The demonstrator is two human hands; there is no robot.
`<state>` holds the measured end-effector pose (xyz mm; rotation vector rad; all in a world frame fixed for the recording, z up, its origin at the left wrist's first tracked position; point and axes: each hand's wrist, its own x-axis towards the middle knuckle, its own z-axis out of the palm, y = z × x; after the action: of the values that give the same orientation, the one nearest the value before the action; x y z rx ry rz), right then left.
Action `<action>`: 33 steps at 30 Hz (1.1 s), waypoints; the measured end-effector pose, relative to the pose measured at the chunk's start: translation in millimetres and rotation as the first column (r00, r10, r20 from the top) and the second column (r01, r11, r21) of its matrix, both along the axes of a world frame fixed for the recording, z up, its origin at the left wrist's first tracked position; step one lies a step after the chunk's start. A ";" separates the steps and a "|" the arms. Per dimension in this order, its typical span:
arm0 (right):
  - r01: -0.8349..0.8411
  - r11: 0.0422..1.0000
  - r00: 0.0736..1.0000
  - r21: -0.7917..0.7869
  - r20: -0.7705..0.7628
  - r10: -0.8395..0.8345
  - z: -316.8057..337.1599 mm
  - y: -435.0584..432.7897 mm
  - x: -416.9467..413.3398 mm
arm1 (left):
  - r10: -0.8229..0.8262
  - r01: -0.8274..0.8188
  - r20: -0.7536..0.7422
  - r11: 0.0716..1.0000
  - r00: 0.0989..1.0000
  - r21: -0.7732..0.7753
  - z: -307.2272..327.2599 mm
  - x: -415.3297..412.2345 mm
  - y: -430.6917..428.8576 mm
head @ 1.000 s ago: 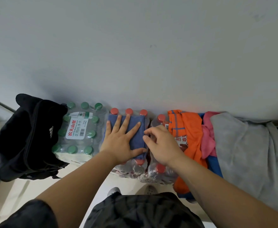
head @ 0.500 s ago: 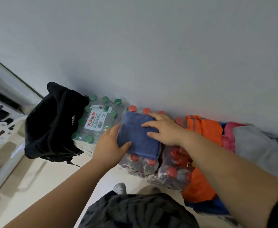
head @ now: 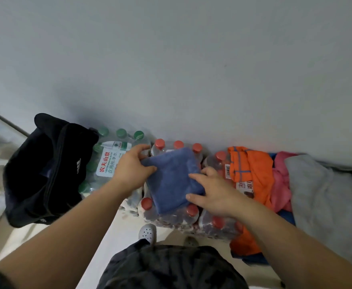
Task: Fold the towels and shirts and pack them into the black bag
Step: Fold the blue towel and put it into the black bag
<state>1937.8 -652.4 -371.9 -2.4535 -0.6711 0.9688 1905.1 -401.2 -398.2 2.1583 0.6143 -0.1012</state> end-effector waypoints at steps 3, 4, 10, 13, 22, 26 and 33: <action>-0.093 0.989 0.988 -0.111 -0.135 0.078 22.1 5.6 -12.0 | -0.205 0.205 -0.005 0.978 0.979 0.043 5.7 30.2 12.9; -0.119 0.977 0.992 -0.176 -0.061 0.110 26.1 8.7 -10.3 | -0.286 0.288 -0.033 0.955 0.958 0.078 8.4 38.9 16.0; 0.033 0.997 0.939 -0.069 0.343 -0.007 11.4 36.2 45.3 | -0.573 0.586 -0.127 0.786 0.810 0.198 8.9 56.7 24.0; -0.096 0.989 0.952 -0.115 0.278 0.124 -7.7 44.0 66.7 | -0.643 0.671 -0.204 0.669 0.738 0.320 4.7 52.9 21.1; -0.232 0.965 0.935 -0.119 0.248 0.255 -24.6 42.3 81.1 | -0.657 0.704 -0.253 0.654 0.710 0.278 -2.2 59.9 30.2; -0.192 0.976 0.934 -0.105 0.286 0.214 -19.6 50.7 89.7 | -0.708 0.728 -0.223 0.570 0.670 0.380 4.3 81.2 30.8; 0.032 0.998 0.803 0.055 0.592 -0.059 -16.7 49.0 90.0 | -0.735 0.484 0.099 0.535 0.671 0.693 3.6 89.3 22.2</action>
<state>2027.8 -603.4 -388.6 -2.7218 -0.8055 0.1287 1994.4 -379.0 -394.6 2.8494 -0.4931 0.1711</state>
